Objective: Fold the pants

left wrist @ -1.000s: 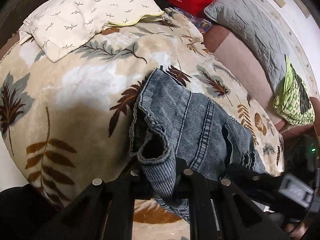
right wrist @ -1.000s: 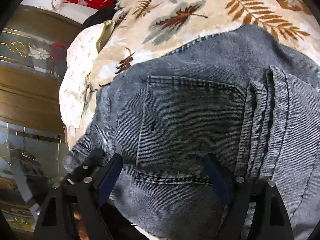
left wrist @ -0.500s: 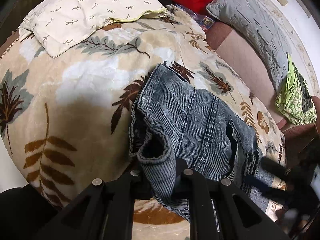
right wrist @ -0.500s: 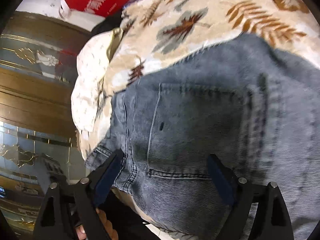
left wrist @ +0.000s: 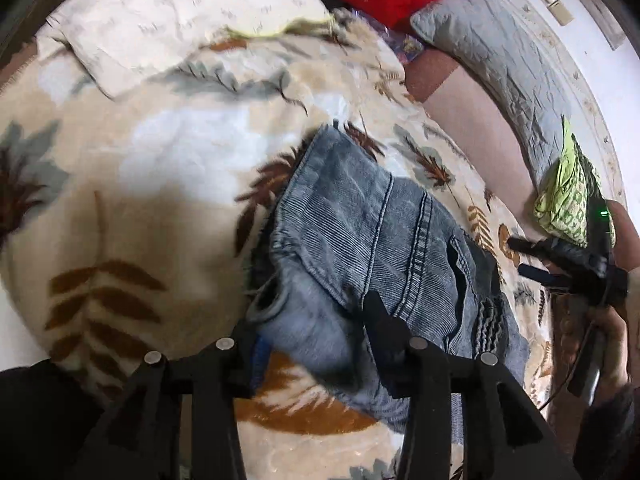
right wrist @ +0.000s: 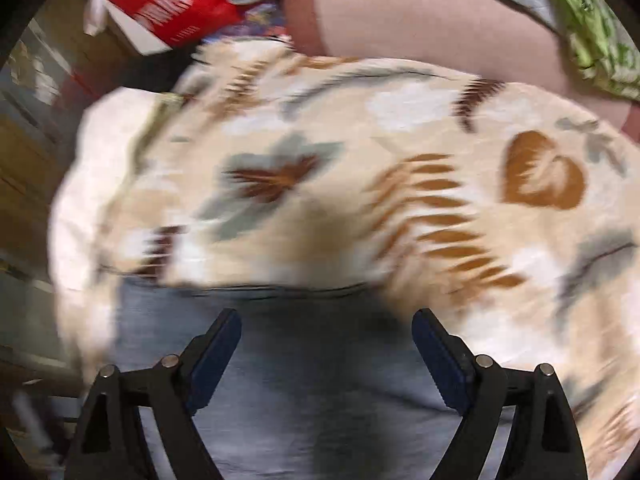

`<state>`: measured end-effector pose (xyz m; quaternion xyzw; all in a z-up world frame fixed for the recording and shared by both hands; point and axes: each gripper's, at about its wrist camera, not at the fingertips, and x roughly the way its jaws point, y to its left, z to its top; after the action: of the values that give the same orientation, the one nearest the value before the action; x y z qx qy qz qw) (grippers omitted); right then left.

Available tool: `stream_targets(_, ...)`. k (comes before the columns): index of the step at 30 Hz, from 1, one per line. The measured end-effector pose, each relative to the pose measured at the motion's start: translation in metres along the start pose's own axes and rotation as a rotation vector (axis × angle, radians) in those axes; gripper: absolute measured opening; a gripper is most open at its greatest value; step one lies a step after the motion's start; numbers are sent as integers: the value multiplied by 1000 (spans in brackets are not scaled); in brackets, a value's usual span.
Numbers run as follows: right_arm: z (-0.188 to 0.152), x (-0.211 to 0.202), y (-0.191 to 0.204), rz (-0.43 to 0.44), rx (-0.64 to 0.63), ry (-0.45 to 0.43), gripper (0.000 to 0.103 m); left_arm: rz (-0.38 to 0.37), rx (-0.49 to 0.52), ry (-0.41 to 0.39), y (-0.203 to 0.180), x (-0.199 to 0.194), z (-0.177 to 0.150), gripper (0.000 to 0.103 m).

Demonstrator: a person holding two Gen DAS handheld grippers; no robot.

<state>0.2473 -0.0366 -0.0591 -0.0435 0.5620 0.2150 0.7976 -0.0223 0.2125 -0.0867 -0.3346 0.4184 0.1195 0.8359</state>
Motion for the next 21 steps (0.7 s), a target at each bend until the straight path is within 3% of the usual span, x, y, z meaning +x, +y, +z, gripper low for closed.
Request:
stream_targets(4,2,20,-1,-1,-96,64,74,85,49,-233,-8,-53,-14,47)
stream_targets(6,2,33,1,-31,-127,82,70,75,106,-285,-24,-63,-10,58)
stream_targets(8,3,49,1,-17,-123,106,59,46,163,-265,-39,-55,-3,61)
stream_targets(10,3,54,7,17,-143,105,27,55,223,-197,-50,-32,2,64)
stream_targets(14,-4,46,39,-111,-333,75,14,146,254,-13,-43,31,-2,63)
stream_targets(16,-6,34,49,-203,-404,2,6,148,264,-50,-43,31,-6,63)
stream_targets(18,-5,29,53,-277,-420,-63,6,170,300,-49,-47,34,-7,65)
stream_targets(21,-8,57,52,-311,-421,-29,6,170,304,-59,-49,34,-10,65)
